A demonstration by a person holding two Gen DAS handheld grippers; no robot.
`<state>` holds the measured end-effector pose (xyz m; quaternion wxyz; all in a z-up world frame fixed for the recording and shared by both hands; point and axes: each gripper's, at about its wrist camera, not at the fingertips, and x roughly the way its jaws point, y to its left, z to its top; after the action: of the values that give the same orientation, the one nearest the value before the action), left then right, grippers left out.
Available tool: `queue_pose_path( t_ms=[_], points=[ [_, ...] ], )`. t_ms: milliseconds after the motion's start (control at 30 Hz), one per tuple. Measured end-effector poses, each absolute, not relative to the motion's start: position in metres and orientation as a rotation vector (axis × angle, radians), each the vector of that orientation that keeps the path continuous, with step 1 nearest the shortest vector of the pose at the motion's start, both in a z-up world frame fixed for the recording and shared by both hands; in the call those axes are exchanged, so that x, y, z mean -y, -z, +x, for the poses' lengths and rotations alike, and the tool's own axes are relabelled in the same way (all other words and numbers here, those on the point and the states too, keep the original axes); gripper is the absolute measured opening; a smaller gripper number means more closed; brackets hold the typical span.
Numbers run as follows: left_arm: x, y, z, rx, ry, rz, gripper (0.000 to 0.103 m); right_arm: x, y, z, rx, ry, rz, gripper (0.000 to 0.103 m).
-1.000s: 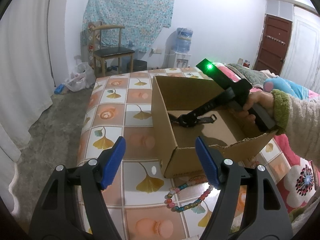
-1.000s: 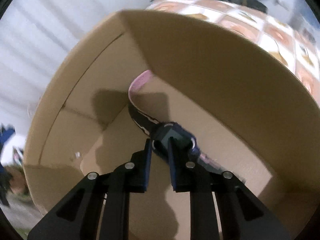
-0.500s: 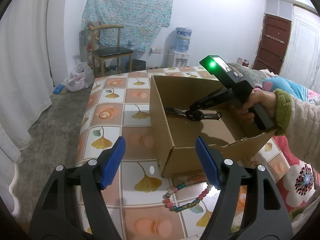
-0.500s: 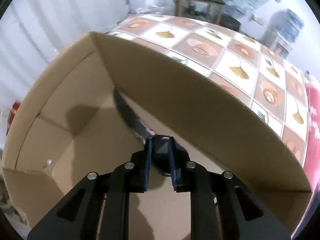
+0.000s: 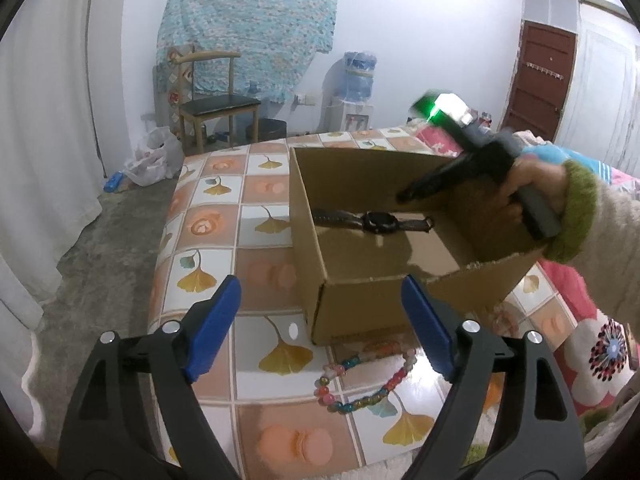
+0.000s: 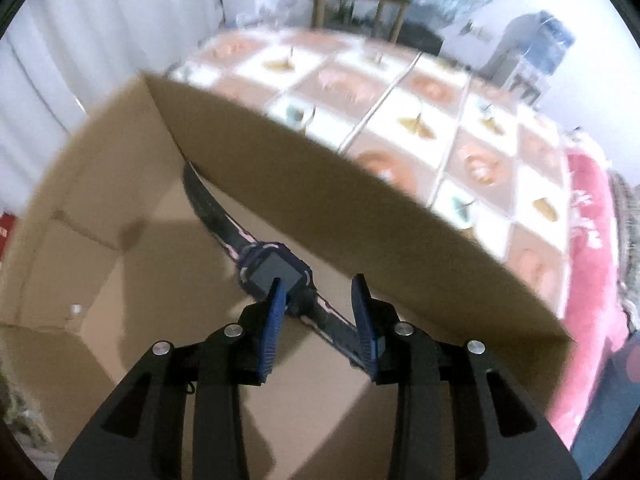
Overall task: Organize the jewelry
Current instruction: 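Open the right gripper and withdraw it from the box, then move both tools back toward the bead bracelets on the table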
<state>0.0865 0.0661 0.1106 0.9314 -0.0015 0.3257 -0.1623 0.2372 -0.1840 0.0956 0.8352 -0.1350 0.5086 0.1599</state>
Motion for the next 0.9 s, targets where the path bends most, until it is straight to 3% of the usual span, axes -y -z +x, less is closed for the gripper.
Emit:
queue_pose_path(
  t_ms=[100, 167, 333, 433, 633, 900],
  points=[
    [-0.061, -0.103, 0.08, -0.699, 0.339, 0.013, 0.084, 0.193, -0.132, 0.196, -0.974, -0.391, -0.177, 0.044],
    [-0.058, -0.095, 0.076, -0.726, 0.34, 0.027, 0.085, 0.198, -0.148, 0.17, -0.904, -0.404, -0.114, 0.066],
    [-0.047, -0.061, 0.065, -0.86, 0.349, 0.076, 0.085, 0.202, -0.146, 0.075, -0.819, -0.461, 0.003, 0.081],
    [-0.039, -0.043, 0.06, -0.923, 0.342, 0.13, 0.085, 0.208, -0.118, 0.03, -0.851, -0.417, 0.055, 0.087],
    [-0.03, -0.023, 0.056, -0.994, 0.306, 0.161, 0.085, 0.208, -0.052, -0.008, -1.009, -0.24, 0.056, 0.087],
    [-0.024, -0.004, 0.053, -1.038, 0.242, 0.169, 0.087, 0.197, -0.02, -0.014, -1.044, -0.143, -0.097, 0.087]
  ],
)
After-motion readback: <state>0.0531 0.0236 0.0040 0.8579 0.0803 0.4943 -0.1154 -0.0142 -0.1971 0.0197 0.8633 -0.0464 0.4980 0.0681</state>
